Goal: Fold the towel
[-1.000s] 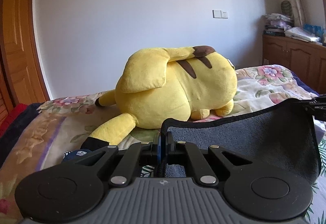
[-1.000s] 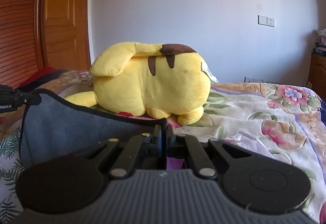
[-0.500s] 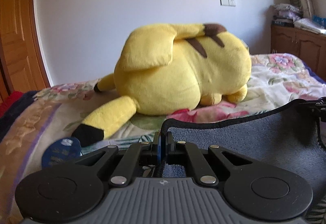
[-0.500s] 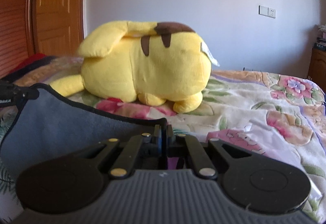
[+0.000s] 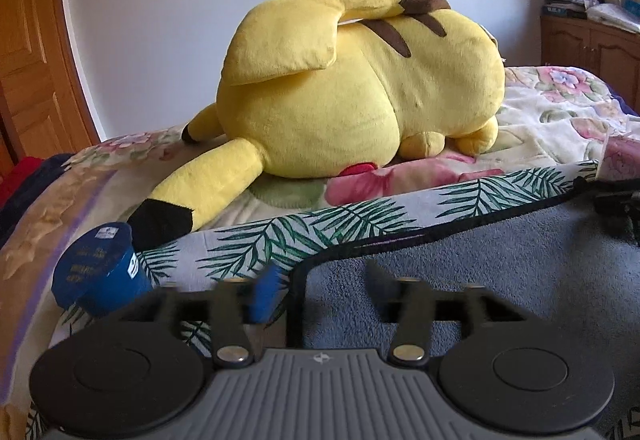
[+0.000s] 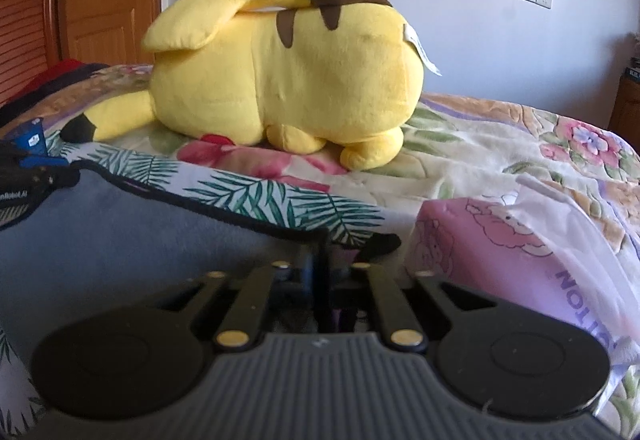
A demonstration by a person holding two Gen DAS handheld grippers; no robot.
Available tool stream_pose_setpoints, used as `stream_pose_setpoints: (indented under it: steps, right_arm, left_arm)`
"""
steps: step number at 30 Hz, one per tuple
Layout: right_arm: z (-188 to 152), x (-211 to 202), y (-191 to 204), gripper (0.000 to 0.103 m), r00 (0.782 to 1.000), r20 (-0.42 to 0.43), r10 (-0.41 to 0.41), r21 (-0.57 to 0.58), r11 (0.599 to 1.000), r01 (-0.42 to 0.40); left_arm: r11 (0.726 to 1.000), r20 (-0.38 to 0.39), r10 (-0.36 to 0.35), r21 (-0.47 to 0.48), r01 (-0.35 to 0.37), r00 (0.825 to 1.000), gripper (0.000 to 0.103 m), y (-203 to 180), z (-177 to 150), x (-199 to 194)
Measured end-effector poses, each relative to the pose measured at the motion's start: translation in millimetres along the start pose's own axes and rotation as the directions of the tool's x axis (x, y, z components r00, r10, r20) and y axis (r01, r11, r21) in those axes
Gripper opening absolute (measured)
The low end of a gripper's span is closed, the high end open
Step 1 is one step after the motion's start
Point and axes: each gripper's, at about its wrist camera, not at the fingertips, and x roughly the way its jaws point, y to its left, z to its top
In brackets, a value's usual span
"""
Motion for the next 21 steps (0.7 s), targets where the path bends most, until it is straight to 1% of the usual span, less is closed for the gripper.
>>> stream_pose_setpoints:
  steps: [1, 2, 3, 5, 6, 8, 10, 12, 13, 15, 17, 19, 21]
  right_arm:
    - [-0.2, 0.0, -0.3, 0.041, 1.0, -0.002, 0.002, 0.002, 1.0, -0.002]
    - [-0.7, -2.1, -0.1, 0.051, 1.0, -0.001, 0.004, 0.001, 1.0, -0.004]
    - [-1.0, -3.8, -0.3, 0.063, 1.0, 0.005, 0.007, 0.003, 1.0, -0.007]
    - [-2.4, -9.7, 0.7, 0.064, 1.0, 0.01, 0.013, 0.001, 1.0, -0.013]
    - [-2.7, -11.1, 1.5, 0.065, 1.0, 0.005, 0.015, 0.001, 1.0, -0.015]
    - [-4.4, -17.9, 3.0, 0.07, 1.0, -0.006, 0.022, 0.008, 1.0, -0.022]
    - [-6.0, -26.8, 4.5, 0.078, 1.0, -0.009, 0.024, 0.02, 1.0, -0.023]
    - [-6.5, -35.1, 6.0, 0.082, 1.0, -0.015, 0.024, 0.036, 0.999, -0.023]
    - [-6.3, -40.2, 6.6, 0.087, 0.999, -0.023, 0.028, 0.045, 0.999, -0.027]
    - [-5.0, -49.2, 9.1, 0.093, 0.999, -0.027, 0.032, 0.049, 0.998, -0.031]
    - [-2.4, -60.3, 11.8, 0.095, 0.999, -0.024, 0.028, 0.042, 0.999, -0.027]
    - [0.8, -72.2, 13.8, 0.103, 0.999, -0.021, 0.027, 0.041, 0.999, -0.026]
    - [4.0, -83.6, 16.1, 0.103, 1.0, -0.014, 0.023, 0.037, 0.999, -0.023]
  left_arm:
    - [1.0, 0.003, -0.006, -0.003, 0.006, 1.0, 0.061, 0.2, -0.7, -2.9]
    - [1.0, 0.002, -0.013, -0.005, 0.013, 1.0, 0.065, -0.1, -0.9, -4.8]
    - [1.0, -0.001, -0.018, -0.008, 0.018, 1.0, 0.074, -0.5, -1.0, -7.0]
    - [1.0, -0.001, -0.016, -0.008, 0.016, 1.0, 0.086, -3.0, -1.2, -12.7]
    - [1.0, 0.002, -0.017, -0.006, 0.017, 1.0, 0.087, -4.9, -0.9, -17.0]
    - [0.999, 0.0, -0.04, -0.007, 0.04, 0.999, 0.088, -8.3, 1.1, -26.5]
    - [0.998, 0.001, -0.061, -0.015, 0.061, 0.998, 0.091, -11.2, 2.8, -37.1]
    - [0.997, 0.007, -0.073, -0.015, 0.073, 0.997, 0.093, -14.8, 5.0, -48.9]
    - [0.997, 0.007, -0.08, -0.011, 0.08, 0.997, 0.093, -16.9, 6.5, -56.3]
    - [0.996, 0.007, -0.093, -0.003, 0.094, 0.996, 0.096, -19.4, 8.1, -69.2]
    - [0.994, 0.009, -0.109, 0.004, 0.109, 0.994, 0.099, -21.8, 9.0, -84.0]
    - [0.993, 0.012, -0.116, 0.021, 0.116, 0.993, 0.1, -25.0, 9.9, -98.9]
    - [0.993, 0.013, -0.116, 0.036, 0.116, 0.993, 0.102, -27.4, 10.6, -111.2]
